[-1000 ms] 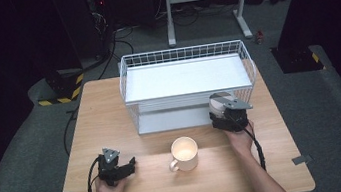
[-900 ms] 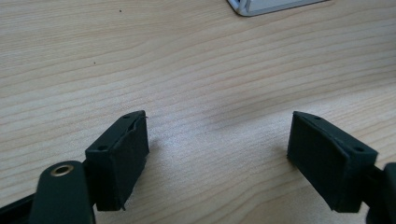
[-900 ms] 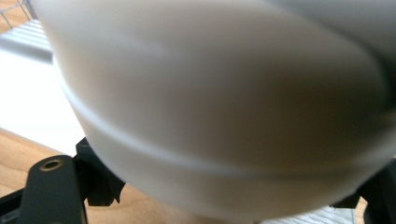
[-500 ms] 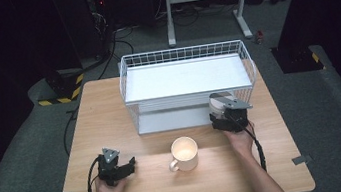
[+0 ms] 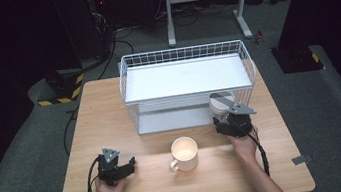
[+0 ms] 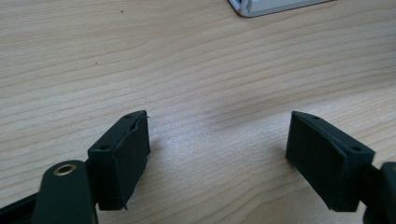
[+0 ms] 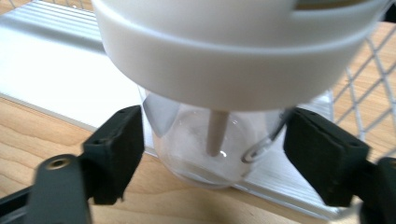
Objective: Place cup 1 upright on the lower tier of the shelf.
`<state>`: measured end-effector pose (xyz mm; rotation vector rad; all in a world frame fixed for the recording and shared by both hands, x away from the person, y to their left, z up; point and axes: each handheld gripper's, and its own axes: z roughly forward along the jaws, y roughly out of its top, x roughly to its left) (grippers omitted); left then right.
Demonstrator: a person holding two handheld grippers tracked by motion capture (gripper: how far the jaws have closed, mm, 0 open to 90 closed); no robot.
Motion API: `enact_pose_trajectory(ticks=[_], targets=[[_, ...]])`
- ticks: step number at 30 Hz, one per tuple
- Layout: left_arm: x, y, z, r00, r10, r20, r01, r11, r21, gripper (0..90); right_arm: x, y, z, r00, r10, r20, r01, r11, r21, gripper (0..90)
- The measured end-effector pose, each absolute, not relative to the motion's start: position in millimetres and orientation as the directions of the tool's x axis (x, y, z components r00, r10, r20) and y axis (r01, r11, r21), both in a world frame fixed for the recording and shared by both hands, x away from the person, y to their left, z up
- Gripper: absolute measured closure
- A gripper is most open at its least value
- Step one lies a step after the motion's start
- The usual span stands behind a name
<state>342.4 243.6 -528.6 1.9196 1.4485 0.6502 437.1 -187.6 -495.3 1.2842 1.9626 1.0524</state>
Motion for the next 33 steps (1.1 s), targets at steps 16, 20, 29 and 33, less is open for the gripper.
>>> enact_pose_trajectory(ticks=[16, 20, 29, 33], targets=[[342.8, 243.8, -528.6, 0.272, 0.962, 0.01, 0.646, -0.19, 0.739, 21.7, 441.1, -182.6, -498.6, -0.334, 0.941, -0.058, 0.507, 0.232, 0.83, 40.1], [342.8, 243.8, -528.6, 0.272, 0.962, 0.01, 0.646, -0.19, 0.739, 21.7, 446.2, -178.1, -498.7, -0.318, 0.946, -0.064, 0.515, 0.229, 0.826, 44.6], [342.8, 243.5, -528.8, 0.269, 0.963, 0.007, 0.644, -0.185, 0.742, 21.7, 458.3, -170.6, -498.4, -0.297, 0.953, -0.057, 0.538, 0.216, 0.815, 52.7], [342.9, 243.5, -528.8, 0.269, 0.963, 0.007, 0.644, -0.185, 0.742, 21.6, 461.9, -168.9, -499.0, -0.29, 0.956, -0.044, 0.54, 0.201, 0.817, 55.8]])
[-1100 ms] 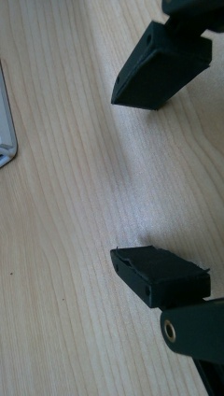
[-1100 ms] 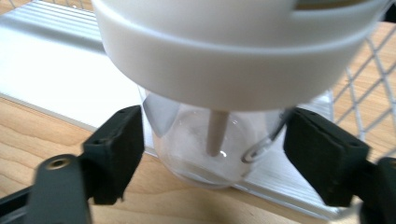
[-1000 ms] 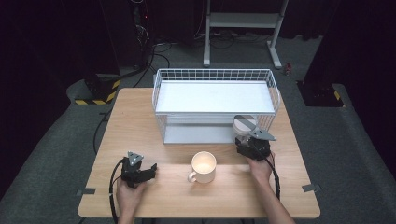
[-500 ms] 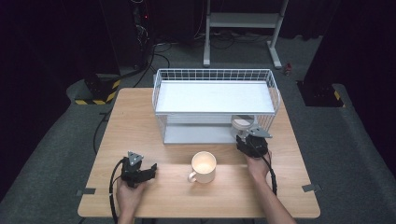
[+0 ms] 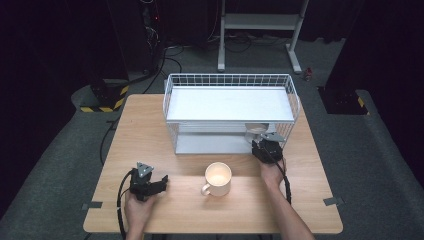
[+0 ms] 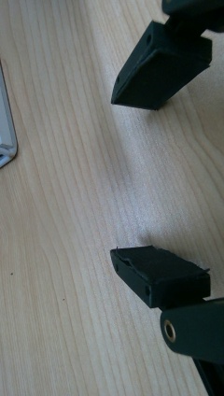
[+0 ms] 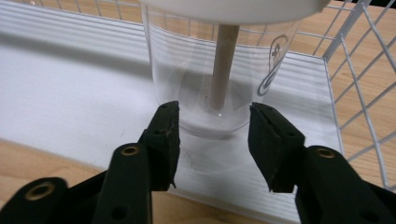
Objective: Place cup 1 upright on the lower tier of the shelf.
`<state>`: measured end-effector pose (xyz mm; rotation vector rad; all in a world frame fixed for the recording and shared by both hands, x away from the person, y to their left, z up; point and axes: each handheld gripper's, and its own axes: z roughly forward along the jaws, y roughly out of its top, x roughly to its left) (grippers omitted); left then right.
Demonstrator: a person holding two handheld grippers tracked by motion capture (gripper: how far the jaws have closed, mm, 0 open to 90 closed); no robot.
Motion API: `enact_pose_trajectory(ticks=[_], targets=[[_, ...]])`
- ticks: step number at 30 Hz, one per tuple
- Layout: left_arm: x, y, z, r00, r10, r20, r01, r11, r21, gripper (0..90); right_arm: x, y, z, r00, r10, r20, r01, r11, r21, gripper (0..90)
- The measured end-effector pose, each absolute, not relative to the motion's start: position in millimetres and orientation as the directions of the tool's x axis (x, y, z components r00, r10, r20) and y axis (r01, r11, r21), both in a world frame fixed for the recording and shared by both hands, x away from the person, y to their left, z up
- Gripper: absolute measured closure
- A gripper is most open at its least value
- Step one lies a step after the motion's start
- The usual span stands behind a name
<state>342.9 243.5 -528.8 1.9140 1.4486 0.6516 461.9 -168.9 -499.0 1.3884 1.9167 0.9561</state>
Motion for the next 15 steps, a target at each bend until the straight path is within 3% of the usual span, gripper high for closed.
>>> enact_pose_trajectory(ticks=[15], targets=[[342.9, 243.4, -528.8, 0.269, 0.963, 0.008, 0.644, -0.186, 0.742, 21.7, 482.1, -155.3, -502.2, -0.242, 0.969, -0.045, 0.577, 0.181, 0.796, 63.5]])
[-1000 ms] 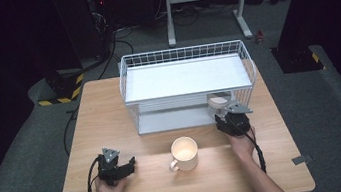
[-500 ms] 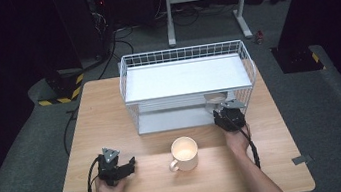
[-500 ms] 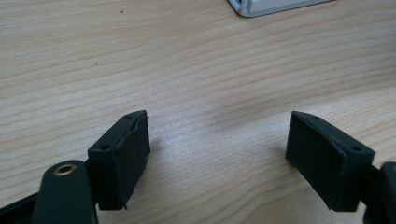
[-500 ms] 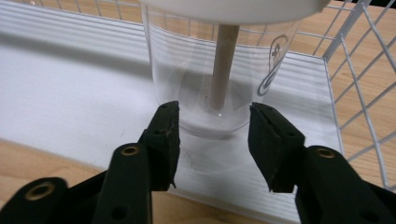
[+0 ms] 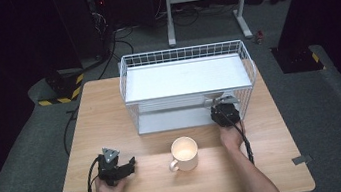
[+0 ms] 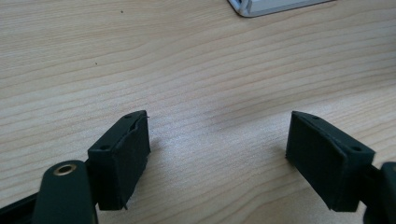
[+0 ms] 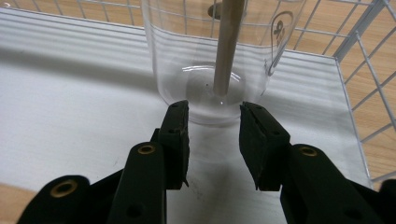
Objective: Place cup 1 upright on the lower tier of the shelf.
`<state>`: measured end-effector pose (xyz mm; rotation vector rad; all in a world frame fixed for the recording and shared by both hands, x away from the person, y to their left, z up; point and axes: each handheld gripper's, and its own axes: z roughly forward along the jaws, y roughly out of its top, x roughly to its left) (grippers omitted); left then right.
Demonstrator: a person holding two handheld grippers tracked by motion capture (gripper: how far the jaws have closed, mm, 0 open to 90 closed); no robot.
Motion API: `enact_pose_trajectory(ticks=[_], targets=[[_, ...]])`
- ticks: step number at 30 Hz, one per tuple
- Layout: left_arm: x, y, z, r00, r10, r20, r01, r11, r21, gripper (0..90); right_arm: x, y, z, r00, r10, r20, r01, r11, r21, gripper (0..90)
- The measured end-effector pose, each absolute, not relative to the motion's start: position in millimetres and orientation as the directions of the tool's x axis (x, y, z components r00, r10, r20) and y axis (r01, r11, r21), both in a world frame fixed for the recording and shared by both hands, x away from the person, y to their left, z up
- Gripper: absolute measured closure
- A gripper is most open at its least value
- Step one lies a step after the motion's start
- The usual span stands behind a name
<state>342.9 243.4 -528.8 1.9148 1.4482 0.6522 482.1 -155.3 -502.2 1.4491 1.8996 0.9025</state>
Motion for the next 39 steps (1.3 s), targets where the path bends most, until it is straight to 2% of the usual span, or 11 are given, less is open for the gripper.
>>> enact_pose_trajectory(ticks=[9, 13, 20, 38, 39], targets=[[342.8, 243.4, -528.8, 0.269, 0.963, 0.008, 0.644, -0.186, 0.742, 21.6, 489.4, -151.4, -502.3, -0.241, 0.97, -0.024, 0.584, 0.165, 0.795, 63.7], [342.8, 243.4, -528.8, 0.269, 0.963, 0.008, 0.644, -0.186, 0.742, 21.6, 478.5, -154.9, -495.3, -0.312, 0.95, -0.008, 0.547, 0.187, 0.816, 51.9], [342.8, 243.4, -528.8, 0.268, 0.963, 0.008, 0.644, -0.185, 0.742, 21.6, 467.4, -163.9, -491.3, -0.335, 0.942, 0.034, 0.563, 0.172, 0.809, 43.9], [342.9, 243.5, -528.8, 0.267, 0.964, 0.007, 0.645, -0.184, 0.742, 21.6, 447.4, -183.6, -481.9, -0.375, 0.926, 0.032, 0.524, 0.184, 0.832, 39.2], [342.8, 243.4, -528.8, 0.268, 0.964, 0.007, 0.645, -0.185, 0.742, 21.6, 445.2, -185.7, -479.6, -0.375, 0.925, 0.059, 0.527, 0.16, 0.835, 39.2]])
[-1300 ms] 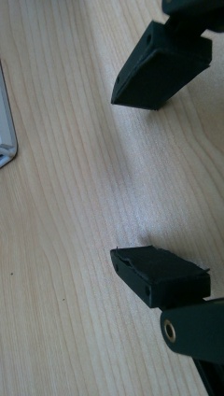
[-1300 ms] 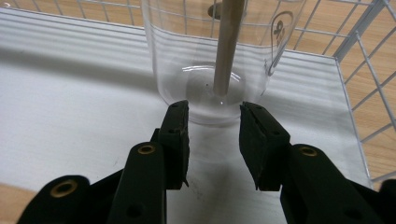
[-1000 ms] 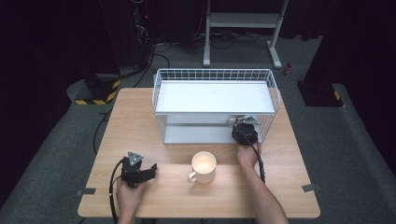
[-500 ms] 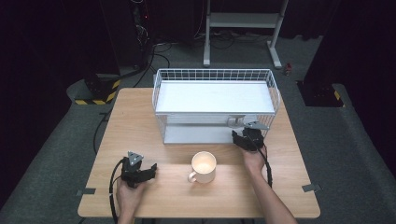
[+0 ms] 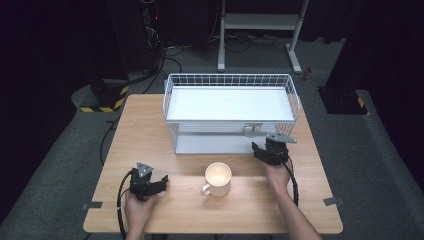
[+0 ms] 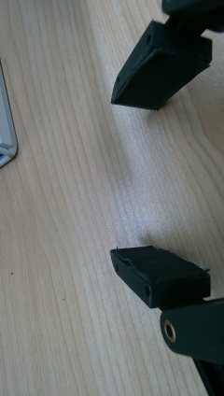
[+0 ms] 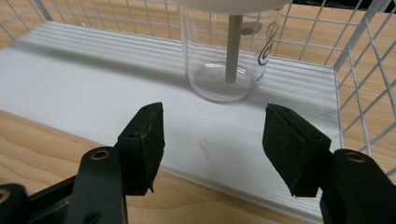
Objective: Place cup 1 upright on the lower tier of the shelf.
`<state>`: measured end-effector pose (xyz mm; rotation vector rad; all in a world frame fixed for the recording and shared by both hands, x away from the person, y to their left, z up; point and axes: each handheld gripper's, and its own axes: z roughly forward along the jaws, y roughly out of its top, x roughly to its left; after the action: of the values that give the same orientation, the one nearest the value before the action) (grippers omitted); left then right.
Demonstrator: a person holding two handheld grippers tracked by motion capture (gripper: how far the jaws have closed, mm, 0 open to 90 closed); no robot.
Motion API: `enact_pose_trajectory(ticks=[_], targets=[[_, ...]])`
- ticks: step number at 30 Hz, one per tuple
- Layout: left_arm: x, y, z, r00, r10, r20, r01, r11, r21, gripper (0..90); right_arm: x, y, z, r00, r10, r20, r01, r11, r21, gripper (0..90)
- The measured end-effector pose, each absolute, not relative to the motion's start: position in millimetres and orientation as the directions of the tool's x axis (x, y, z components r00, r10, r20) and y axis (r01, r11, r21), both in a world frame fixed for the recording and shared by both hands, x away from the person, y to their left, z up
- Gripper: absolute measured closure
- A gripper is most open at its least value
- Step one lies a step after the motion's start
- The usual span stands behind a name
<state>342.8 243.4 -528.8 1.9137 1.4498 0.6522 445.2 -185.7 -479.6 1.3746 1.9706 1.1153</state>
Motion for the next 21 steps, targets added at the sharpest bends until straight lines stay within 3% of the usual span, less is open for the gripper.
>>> enact_pose_trajectory(ticks=[21], targets=[[342.9, 243.5, -528.8, 0.268, 0.964, 0.007, 0.645, -0.185, 0.742, 21.6, 425.4, -204.8, -474.5, -0.393, 0.916, 0.084, 0.49, 0.131, 0.862, 39.4]])
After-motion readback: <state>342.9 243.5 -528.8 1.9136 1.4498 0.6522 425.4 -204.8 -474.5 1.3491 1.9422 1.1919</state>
